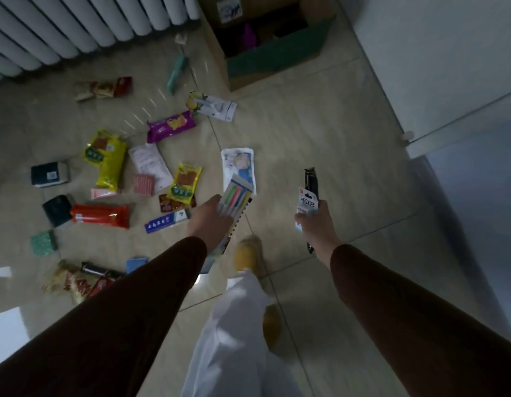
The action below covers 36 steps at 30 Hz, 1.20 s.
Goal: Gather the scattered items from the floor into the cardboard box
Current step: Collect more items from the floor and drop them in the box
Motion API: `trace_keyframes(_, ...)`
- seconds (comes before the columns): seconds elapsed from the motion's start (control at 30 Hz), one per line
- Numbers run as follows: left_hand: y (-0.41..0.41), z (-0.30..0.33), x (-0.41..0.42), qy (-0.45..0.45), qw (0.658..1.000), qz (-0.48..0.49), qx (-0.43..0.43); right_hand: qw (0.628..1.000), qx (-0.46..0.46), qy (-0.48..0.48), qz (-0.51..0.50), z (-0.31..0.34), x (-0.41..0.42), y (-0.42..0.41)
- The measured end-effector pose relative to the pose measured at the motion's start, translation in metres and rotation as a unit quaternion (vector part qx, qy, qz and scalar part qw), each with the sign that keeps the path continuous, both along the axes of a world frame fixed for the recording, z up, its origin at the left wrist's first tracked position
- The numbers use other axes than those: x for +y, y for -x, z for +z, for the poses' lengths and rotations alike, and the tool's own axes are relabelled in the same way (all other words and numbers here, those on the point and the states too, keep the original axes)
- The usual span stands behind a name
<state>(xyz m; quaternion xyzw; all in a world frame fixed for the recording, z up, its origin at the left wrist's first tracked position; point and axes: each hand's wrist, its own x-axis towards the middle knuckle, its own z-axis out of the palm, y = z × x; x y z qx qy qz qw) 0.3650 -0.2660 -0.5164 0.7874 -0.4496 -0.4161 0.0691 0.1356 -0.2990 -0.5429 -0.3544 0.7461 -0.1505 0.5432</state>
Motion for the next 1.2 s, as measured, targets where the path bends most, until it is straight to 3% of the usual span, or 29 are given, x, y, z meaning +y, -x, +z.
trace_keyframes(0.13, 0.003, -0.003, -0.065, -0.008, 1.000, 0.010, 0.017, 1.000, 0.006, -0.010, -0.022, 0.001, -0.074, 0.010)
trace_keyframes(0.4, 0.039, -0.011, -0.196, 0.004, 1.000, 0.014, 0.009, 0.997, 0.036, 0.029, 0.062, -0.005, -0.212, 0.035)
trace_keyframes(0.73, 0.092, -0.015, -0.363, 0.025, 0.991, 0.132, 0.018, 0.988, 0.027, 0.058, 0.143, -0.006, -0.399, 0.075)
trace_keyframes(1.03, 0.058, -0.023, -0.506, 0.045, 0.979, 0.198, 0.023, 0.993, -0.009, 0.043, 0.113, -0.009, -0.552, 0.016)
trace_keyframes(1.2, 0.019, -0.033, -0.581, 0.070, 0.973, 0.219, 0.029, 0.988, 0.003, 0.032, 0.154, -0.027, -0.630, -0.029)
